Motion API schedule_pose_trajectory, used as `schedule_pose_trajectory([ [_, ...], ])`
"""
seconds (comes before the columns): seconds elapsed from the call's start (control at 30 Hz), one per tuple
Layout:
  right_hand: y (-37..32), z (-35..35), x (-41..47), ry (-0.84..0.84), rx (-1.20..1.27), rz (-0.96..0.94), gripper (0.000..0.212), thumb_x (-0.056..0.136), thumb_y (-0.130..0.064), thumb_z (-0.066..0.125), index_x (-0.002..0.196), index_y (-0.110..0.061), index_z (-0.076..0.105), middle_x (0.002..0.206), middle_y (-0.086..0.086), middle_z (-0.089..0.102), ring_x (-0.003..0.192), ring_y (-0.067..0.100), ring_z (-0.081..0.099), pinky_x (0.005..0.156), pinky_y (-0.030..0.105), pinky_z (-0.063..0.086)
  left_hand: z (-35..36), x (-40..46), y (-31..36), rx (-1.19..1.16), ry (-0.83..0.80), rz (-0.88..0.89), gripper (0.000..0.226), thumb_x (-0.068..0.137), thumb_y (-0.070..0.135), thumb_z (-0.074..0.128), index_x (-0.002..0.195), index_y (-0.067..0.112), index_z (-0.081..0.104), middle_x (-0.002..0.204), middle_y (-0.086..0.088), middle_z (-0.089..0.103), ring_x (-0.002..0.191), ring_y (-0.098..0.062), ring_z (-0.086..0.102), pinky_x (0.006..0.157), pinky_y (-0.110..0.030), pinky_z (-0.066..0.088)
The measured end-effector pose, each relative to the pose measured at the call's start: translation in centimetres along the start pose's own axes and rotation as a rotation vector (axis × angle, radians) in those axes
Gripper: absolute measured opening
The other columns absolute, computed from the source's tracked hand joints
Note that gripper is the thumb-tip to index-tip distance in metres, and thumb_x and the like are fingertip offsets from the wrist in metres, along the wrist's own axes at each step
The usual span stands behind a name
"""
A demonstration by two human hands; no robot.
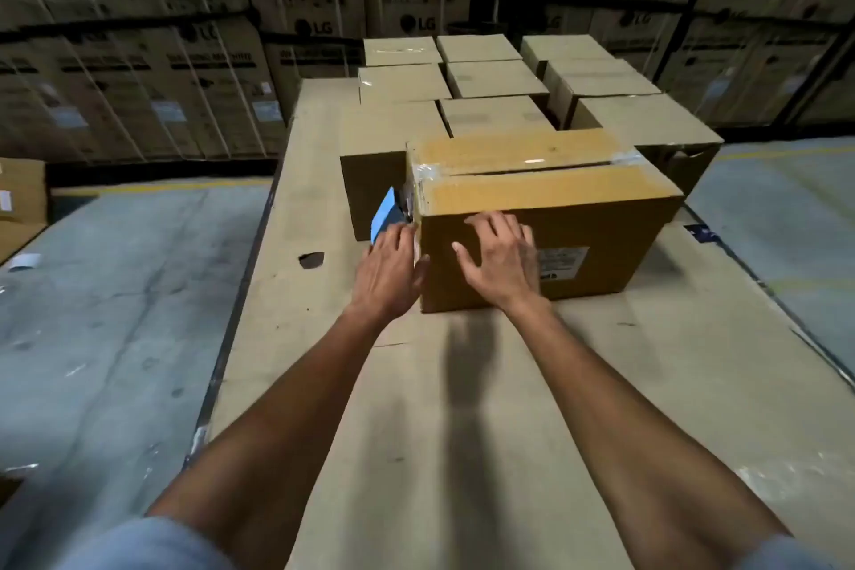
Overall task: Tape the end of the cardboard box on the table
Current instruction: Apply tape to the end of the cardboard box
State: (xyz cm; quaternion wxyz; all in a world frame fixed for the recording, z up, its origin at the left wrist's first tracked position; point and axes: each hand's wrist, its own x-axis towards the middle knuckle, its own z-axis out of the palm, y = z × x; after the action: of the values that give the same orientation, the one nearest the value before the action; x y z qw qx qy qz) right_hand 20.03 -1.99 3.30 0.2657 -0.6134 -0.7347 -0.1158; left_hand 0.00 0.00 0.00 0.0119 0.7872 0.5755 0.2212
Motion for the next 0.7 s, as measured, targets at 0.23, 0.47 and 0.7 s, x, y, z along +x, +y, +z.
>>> schedule_pose_trajectory([
  [0.23, -0.9, 2.7, 6.1, -0.171, -0.042, 0.024, 0.068, 0.096, -0.06, 0.057, 0.151, -0.022, 0.047, 0.155, 0.008, 0.052, 0.143, 0.025, 0.048, 0.12, 0.05, 0.037, -0.1, 5.3, -0.6, -0.163, -0.096, -0.053, 0.07, 0.11, 0.024, 0.051, 0.171, 0.015, 0.019, 0.175, -0.009, 0.031, 0.153, -0.032, 0.041, 0.118, -0.049, 0.044],
  [0.47, -1.1, 5.3, 5.7, -0.246, -0.104, 0.0, 0.076, 0.095, -0.069, 0.044, 0.156, -0.024, 0.039, 0.163, 0.008, 0.043, 0.151, 0.028, 0.04, 0.125, 0.058, 0.026, 1.0, 4.7, -0.4, -0.373, -0.031, -0.13, 0.069, 0.105, 0.007, 0.053, 0.169, 0.018, 0.031, 0.146, -0.015, 0.065, 0.123, -0.032, 0.065, 0.11, -0.047, 0.054],
  [0.7, -1.9, 3.8, 3.8, -0.185, -0.175, 0.063, 0.073, 0.086, -0.069, 0.058, 0.139, -0.018, 0.048, 0.143, 0.011, 0.056, 0.132, 0.029, 0.054, 0.112, 0.054, 0.042, -0.5, 2.9, 0.3, -0.365, 0.005, -0.064, 0.059, 0.1, 0.0, 0.054, 0.154, 0.021, 0.059, 0.126, -0.02, 0.076, 0.102, -0.04, 0.07, 0.092, -0.045, 0.058],
])
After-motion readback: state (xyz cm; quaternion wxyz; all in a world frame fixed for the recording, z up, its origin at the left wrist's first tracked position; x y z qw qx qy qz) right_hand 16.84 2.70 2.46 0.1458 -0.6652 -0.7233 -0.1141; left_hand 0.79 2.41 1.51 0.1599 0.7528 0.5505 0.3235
